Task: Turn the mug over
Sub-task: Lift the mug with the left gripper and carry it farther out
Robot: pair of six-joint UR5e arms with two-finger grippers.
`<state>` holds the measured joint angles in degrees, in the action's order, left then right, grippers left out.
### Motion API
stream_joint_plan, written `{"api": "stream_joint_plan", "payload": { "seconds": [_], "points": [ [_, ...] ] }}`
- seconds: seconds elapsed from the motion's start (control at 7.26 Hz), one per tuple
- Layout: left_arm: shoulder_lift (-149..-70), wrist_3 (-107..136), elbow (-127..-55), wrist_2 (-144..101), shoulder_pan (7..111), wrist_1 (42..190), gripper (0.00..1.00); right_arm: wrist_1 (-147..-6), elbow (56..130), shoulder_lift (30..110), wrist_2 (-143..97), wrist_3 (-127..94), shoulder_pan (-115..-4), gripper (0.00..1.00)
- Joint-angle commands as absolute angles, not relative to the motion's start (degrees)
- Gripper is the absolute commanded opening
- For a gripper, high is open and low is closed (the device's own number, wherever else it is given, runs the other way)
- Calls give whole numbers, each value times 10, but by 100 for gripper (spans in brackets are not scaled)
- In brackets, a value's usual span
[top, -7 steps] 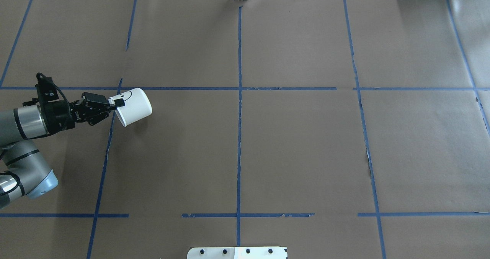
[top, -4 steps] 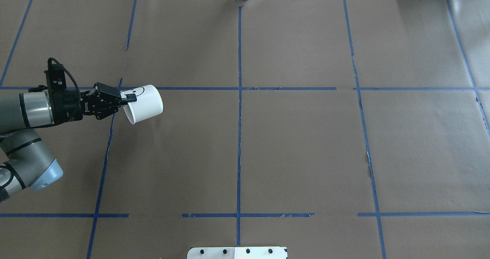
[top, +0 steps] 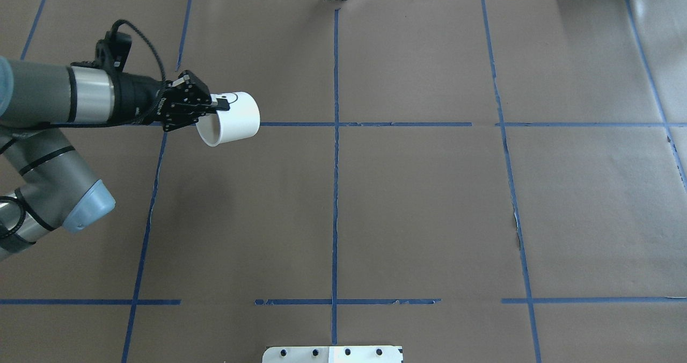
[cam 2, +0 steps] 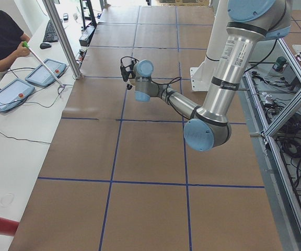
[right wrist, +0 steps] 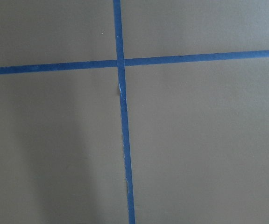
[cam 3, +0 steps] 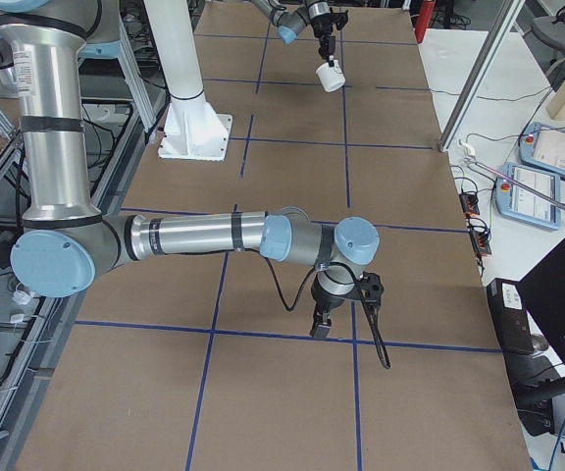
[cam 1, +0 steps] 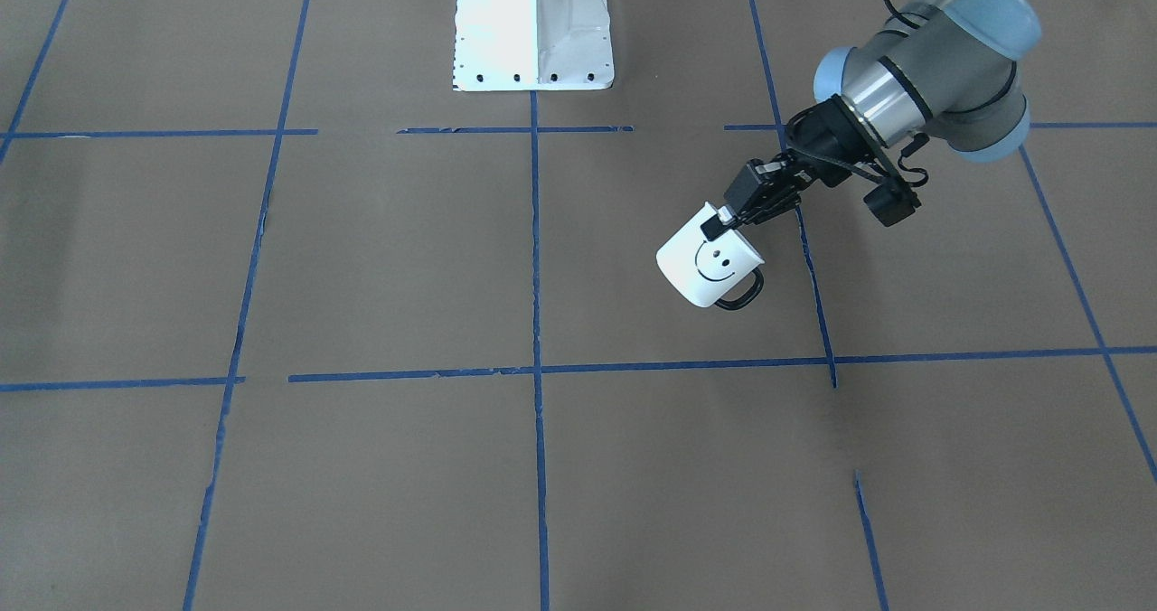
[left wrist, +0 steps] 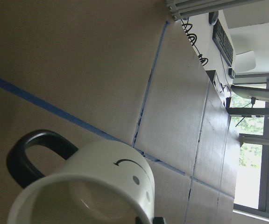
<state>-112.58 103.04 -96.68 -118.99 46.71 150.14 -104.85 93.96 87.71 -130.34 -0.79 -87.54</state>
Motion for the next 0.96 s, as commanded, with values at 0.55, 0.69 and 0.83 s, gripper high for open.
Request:
{"api": "stream_joint_plan", "payload": {
  "seconds": [0.55,0.69,0.83],
  "points": [
    [-1345,756,-993,-1160,422,979,0,-1049,940,877,-1303,-8,-875,100],
    [-1382,725,-984,-1121,386,911,0,-1049,940,877,-1303,-8,-875,100],
    [-1404,699,-974,-1088,358,871,0,-1049,940,877,-1303,-8,-875,100]
  ]
}}
